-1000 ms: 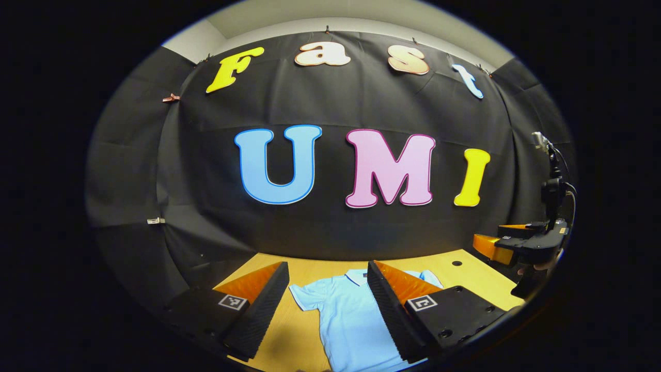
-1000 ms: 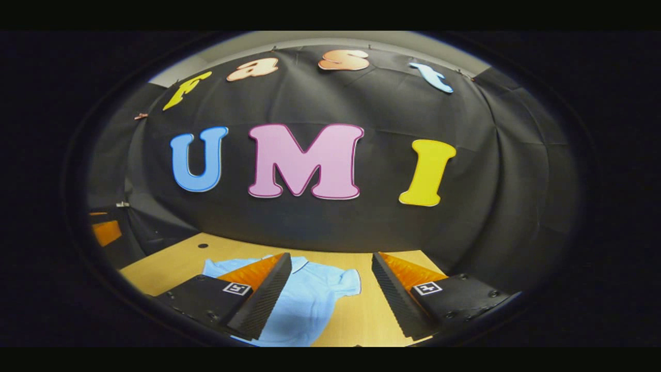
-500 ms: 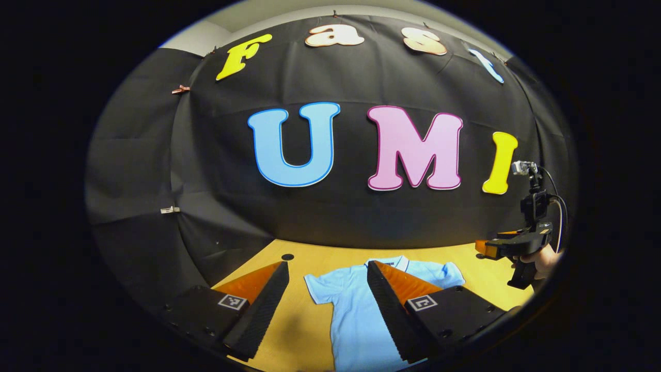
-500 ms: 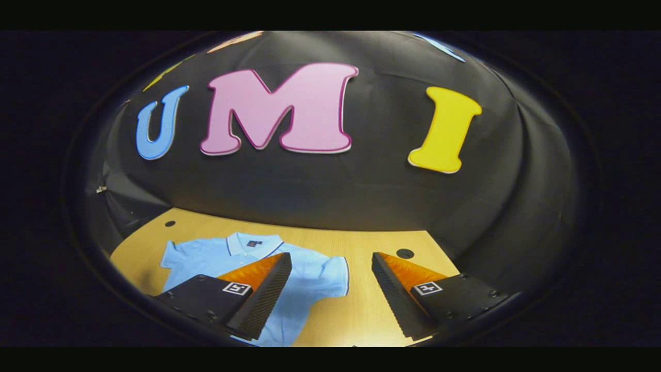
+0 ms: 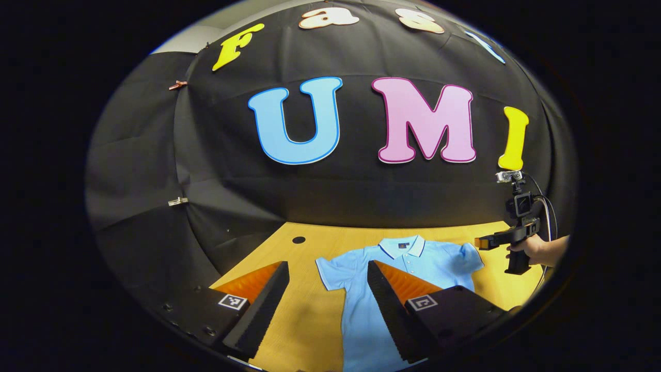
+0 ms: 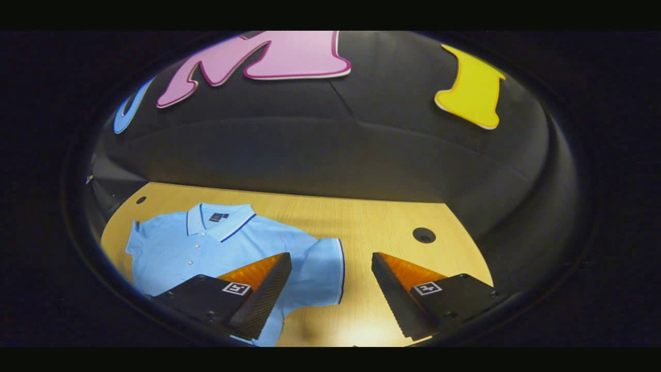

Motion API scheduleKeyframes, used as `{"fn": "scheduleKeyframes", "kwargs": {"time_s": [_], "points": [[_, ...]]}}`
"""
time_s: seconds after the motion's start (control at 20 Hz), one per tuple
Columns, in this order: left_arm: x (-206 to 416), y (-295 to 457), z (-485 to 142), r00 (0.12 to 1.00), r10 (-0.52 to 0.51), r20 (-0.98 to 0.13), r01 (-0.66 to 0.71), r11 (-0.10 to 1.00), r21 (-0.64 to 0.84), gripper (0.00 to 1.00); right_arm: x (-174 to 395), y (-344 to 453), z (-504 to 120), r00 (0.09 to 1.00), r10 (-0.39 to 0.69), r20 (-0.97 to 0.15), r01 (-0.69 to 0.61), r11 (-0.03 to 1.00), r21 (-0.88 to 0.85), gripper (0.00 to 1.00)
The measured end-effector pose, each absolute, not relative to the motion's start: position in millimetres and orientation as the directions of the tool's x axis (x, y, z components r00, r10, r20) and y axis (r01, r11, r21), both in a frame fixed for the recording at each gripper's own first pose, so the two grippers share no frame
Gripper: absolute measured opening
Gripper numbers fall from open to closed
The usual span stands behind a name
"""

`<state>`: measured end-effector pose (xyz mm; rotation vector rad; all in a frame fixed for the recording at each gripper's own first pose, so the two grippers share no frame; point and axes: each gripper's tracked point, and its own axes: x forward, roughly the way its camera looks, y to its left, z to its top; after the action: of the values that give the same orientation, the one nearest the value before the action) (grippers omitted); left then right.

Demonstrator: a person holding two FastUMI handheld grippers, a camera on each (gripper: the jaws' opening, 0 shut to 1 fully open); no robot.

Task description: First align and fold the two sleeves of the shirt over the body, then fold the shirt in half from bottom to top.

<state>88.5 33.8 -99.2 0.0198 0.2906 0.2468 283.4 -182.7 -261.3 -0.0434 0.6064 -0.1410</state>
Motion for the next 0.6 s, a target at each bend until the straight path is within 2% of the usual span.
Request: {"fn": "scheduleKeyframes", "kwargs": {"time_s": [0.1, 0.3, 0.6], "points": [[92, 29, -104, 0.925, 0.238, -0.295, -0.237, 0.971, 0.038, 0.97, 284, -196, -288, 0.771, -0.166, -0.615, 0.133, 0.986, -0.099, 0.95], [100, 20, -110, 0.921, 0.231, -0.313, -0.236, 0.972, 0.022, 0.97, 285, -205, -321, 0.72, -0.169, -0.673, 0.153, 0.985, -0.084, 0.97], [105, 0, -114, 0.922, 0.207, -0.327, -0.211, 0.977, 0.022, 0.97, 285, -202, -342, 0.693, -0.135, -0.708, 0.169, 0.985, -0.022, 0.95]]}}
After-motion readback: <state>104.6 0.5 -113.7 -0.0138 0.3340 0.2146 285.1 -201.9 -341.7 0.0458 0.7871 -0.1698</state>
